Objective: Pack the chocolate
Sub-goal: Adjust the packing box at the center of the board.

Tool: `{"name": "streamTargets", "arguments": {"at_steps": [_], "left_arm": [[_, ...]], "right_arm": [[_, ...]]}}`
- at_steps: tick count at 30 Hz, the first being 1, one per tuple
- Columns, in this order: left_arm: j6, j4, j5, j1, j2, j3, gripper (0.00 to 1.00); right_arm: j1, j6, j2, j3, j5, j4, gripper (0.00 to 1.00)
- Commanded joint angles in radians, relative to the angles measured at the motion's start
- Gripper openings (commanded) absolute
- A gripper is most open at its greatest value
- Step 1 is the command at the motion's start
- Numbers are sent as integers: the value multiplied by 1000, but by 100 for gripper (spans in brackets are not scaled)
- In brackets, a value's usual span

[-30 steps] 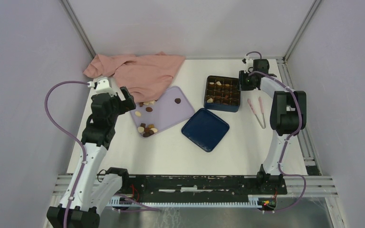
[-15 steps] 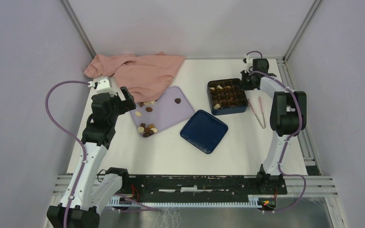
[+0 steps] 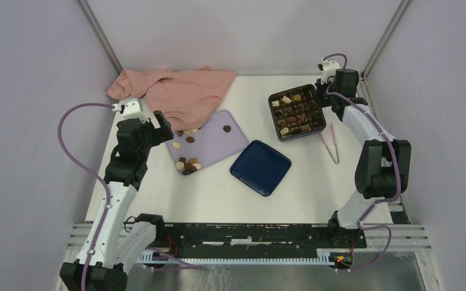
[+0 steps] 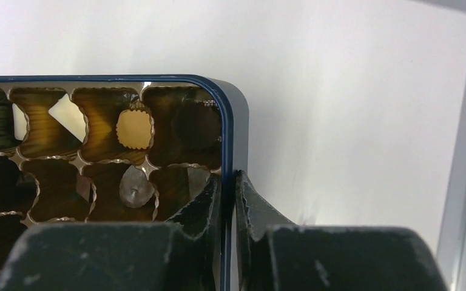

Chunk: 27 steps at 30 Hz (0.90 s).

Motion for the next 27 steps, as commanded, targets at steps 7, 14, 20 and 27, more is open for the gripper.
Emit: {"name": "streamTargets", "arguments": {"at_steps": [7, 14, 20, 27], "left_arm": [[57, 34, -25, 5, 4, 0, 100], [56, 34, -23, 5, 7, 2, 100], [57, 35, -21, 6, 6, 1, 100], [57, 35, -20, 5, 5, 0, 100]], "right_arm": [[-3, -63, -188, -108, -187, 263, 0], [-2, -76, -261, -190, -288, 310, 0], [-3, -118, -334, -289, -384, 374, 0], [-3, -167, -405, -374, -467, 405, 0]]}}
